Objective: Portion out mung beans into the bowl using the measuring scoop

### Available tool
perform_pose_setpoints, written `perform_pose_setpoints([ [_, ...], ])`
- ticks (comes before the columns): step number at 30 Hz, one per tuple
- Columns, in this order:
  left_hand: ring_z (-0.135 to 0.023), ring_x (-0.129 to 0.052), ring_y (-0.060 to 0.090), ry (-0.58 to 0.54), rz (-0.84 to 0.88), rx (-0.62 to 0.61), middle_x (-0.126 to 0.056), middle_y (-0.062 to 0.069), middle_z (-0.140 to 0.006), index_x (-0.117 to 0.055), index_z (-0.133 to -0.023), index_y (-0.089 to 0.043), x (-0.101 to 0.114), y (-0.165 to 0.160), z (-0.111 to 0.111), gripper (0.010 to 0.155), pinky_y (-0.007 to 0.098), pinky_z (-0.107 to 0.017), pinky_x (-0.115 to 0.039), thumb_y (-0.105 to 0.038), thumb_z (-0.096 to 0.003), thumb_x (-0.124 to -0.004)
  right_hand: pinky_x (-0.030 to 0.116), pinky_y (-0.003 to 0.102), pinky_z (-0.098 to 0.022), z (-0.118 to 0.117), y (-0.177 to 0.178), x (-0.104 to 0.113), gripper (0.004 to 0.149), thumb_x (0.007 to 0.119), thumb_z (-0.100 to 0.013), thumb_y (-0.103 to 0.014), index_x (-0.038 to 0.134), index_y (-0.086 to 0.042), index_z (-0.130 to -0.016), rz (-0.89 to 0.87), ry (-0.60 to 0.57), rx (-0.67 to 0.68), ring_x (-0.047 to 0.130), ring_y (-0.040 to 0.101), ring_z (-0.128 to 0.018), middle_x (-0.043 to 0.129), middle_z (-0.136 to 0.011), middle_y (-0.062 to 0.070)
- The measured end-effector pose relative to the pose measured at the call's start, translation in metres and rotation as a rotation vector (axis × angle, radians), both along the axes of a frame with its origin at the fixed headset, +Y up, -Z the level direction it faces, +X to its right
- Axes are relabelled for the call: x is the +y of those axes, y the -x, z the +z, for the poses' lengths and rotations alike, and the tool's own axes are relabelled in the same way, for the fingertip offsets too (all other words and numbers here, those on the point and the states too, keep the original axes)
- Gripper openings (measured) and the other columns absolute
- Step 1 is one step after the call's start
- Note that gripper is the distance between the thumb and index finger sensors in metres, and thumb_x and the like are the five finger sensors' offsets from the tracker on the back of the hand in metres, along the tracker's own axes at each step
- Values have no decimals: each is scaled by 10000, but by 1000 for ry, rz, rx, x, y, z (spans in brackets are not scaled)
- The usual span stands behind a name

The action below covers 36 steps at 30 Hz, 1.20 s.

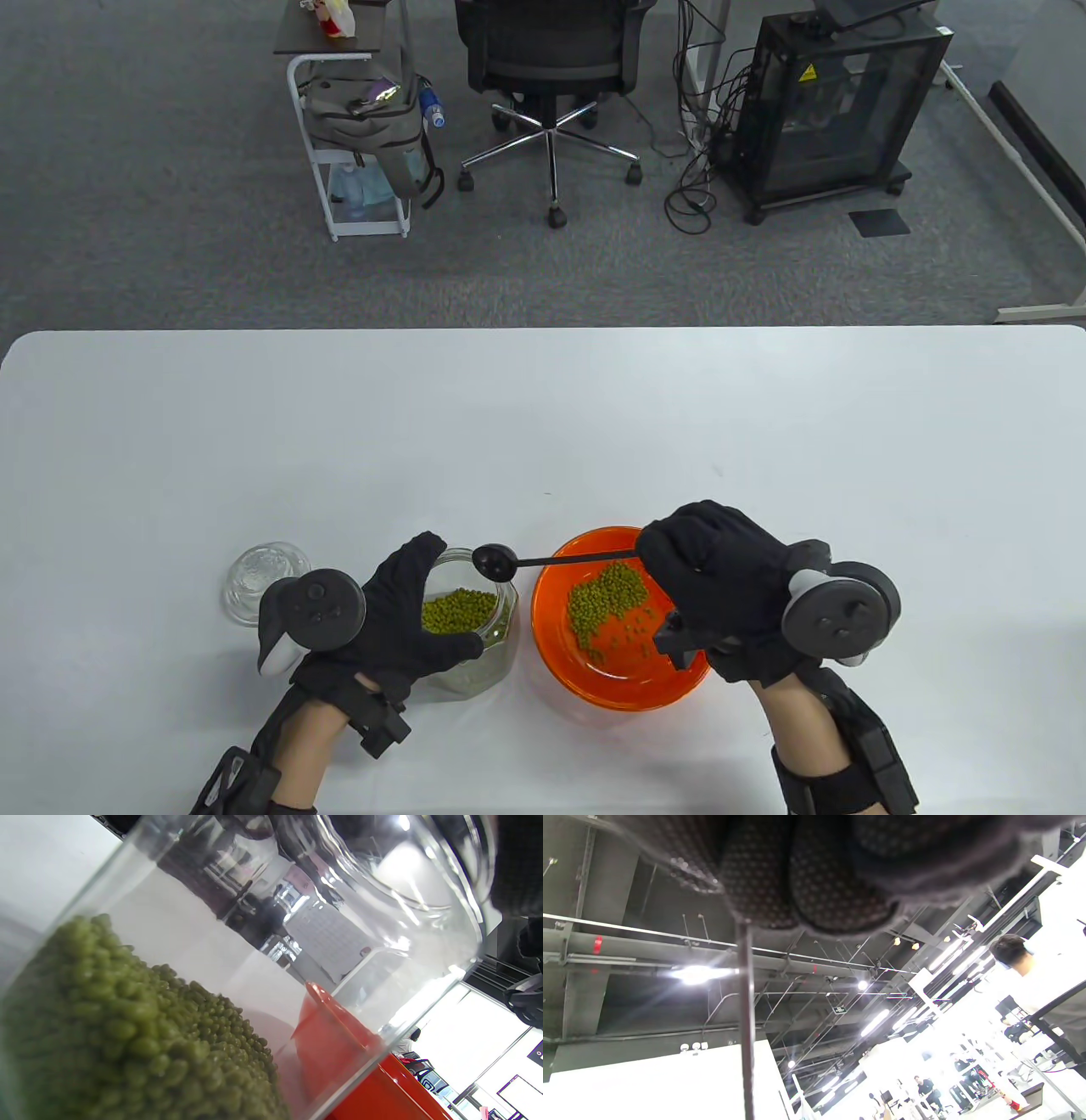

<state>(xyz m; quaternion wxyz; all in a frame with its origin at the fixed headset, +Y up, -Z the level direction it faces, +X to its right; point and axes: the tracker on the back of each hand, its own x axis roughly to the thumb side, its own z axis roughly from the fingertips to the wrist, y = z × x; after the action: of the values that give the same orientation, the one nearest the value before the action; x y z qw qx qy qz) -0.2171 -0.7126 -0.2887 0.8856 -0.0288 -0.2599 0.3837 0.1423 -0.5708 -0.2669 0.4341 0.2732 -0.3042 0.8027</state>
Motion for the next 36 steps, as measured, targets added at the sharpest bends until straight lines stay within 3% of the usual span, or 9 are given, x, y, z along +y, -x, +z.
perform_pose_setpoints([
  [7, -1054, -560, 590, 1, -1, -1, -393, 282, -1155, -271, -1102, -24, 0, 0, 0, 1241, 739, -725, -542, -827, -383, -885, 857, 383, -173, -15, 36, -3, 407, 858, -454, -478, 1010, -105, -518, 97, 79, 18, 991, 245, -199, 1039, -419, 113],
  [13, -1053, -561, 589, 2, -1, -3, -395, 282, -1155, -272, -1102, -25, 0, 0, 0, 1240, 739, -725, -543, -825, -382, -887, 858, 380, -175, -21, 69, -2, 408, 858, -454, -480, 1011, -108, -519, 220, 78, 18, 993, 242, -200, 1039, -421, 111],
  [27, -1053, -559, 591, 2, 0, -4, -392, 282, -1155, -270, -1102, -25, 0, 0, 0, 1239, 740, -725, -541, -824, -383, -888, 863, 380, -180, -4, 154, -19, 404, 897, -426, -495, 1038, -122, -492, 631, -133, -22, 998, 243, -199, 1051, -407, 101],
  [31, -1054, -559, 590, 2, 0, -3, -393, 283, -1155, -271, -1102, -24, 0, 0, 0, 1238, 740, -724, -543, -824, -385, -887, 863, 376, -176, -8, 163, -34, 404, 900, -424, -495, 1041, -122, -490, 642, -95, -6, 999, 241, -194, 1052, -405, 102],
  [36, -1053, -559, 590, 3, 0, -4, -394, 283, -1154, -271, -1102, -24, 0, 1, -1, 1240, 739, -725, -542, -824, -383, -887, 862, 378, -185, -15, 156, -46, 408, 878, -439, -481, 1028, -109, -513, 502, 25, 49, 997, 247, -210, 1044, -425, 115],
])
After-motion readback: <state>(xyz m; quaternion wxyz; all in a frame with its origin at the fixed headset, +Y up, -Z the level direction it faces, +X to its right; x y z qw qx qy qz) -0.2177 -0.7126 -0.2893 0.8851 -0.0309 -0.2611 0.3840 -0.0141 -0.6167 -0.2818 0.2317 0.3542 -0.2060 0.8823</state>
